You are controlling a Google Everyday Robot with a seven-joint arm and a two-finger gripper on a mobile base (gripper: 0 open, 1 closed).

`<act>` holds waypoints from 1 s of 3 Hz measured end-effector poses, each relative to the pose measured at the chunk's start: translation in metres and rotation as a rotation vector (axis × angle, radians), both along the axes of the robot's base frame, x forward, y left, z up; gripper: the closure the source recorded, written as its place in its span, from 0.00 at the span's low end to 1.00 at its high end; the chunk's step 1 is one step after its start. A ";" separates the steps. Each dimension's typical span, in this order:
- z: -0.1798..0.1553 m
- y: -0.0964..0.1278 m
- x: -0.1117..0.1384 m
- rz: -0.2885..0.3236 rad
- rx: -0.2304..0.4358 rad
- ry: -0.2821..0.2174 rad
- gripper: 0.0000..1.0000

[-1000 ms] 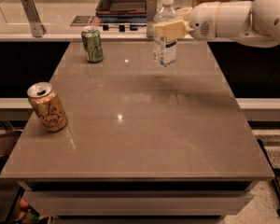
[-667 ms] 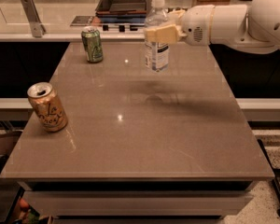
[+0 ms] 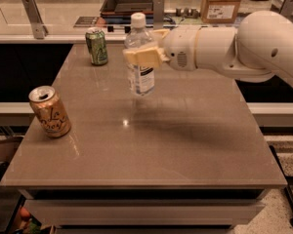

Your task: Move blue plastic bottle near orange can

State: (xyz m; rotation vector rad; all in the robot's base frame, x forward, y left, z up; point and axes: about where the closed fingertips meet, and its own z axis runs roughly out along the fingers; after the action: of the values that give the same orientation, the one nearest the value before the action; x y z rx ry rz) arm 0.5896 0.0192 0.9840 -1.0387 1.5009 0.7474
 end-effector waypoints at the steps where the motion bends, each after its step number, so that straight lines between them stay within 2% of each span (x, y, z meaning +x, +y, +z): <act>1: -0.008 0.023 -0.023 0.006 0.007 0.029 1.00; 2: -0.017 0.042 -0.040 0.032 0.024 0.065 1.00; 3: -0.026 0.059 -0.054 0.079 0.020 0.079 1.00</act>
Offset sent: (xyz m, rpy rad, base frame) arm -0.0585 0.0583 -0.0297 0.0486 0.1147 0.0570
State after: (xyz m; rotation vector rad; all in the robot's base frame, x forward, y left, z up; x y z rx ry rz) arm 0.5357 0.0781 0.9582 -1.0689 1.5234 0.8659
